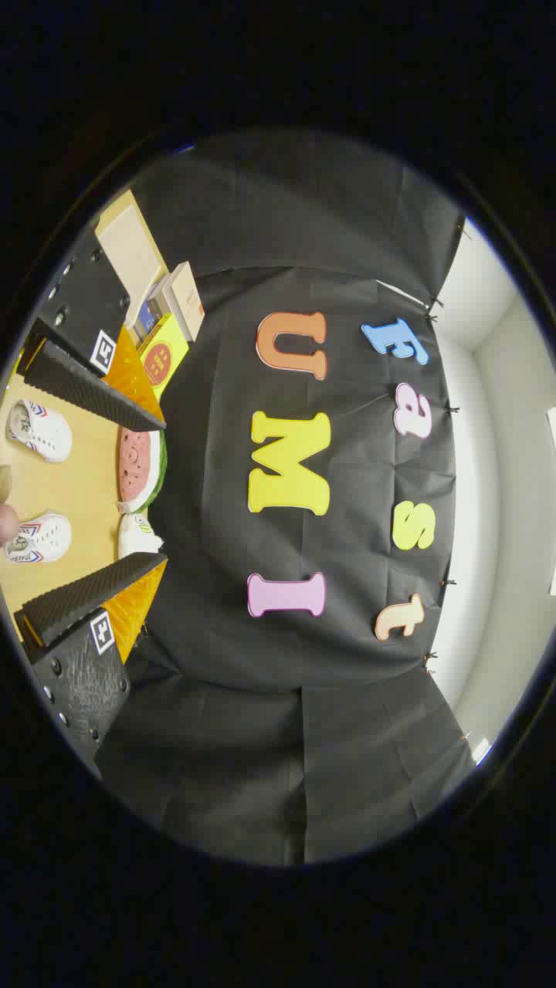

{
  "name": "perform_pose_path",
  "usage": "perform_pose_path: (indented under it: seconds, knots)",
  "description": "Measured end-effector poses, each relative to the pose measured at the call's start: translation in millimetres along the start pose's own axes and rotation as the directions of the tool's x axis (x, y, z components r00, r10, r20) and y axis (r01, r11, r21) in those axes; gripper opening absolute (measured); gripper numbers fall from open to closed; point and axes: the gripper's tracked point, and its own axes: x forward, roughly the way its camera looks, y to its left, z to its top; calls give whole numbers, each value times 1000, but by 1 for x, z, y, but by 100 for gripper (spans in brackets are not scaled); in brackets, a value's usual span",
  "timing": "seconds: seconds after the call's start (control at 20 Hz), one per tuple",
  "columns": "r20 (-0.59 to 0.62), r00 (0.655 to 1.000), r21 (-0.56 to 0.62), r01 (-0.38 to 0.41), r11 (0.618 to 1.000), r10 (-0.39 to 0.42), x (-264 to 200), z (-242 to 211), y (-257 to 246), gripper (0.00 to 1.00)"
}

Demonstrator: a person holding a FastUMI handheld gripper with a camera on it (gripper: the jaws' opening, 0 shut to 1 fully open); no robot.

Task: Open the storage box then place both shoes into the box .Put the left shoe in first, then the right shoe, with the right side of both shoes facing outward in a uniform manner.

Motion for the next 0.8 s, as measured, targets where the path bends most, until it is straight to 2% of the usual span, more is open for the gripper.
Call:
perform_pose_path:
  seconds: [0.8]
  knots:
    - [-26,996,3,-83,997,83,3,-9,29,95]
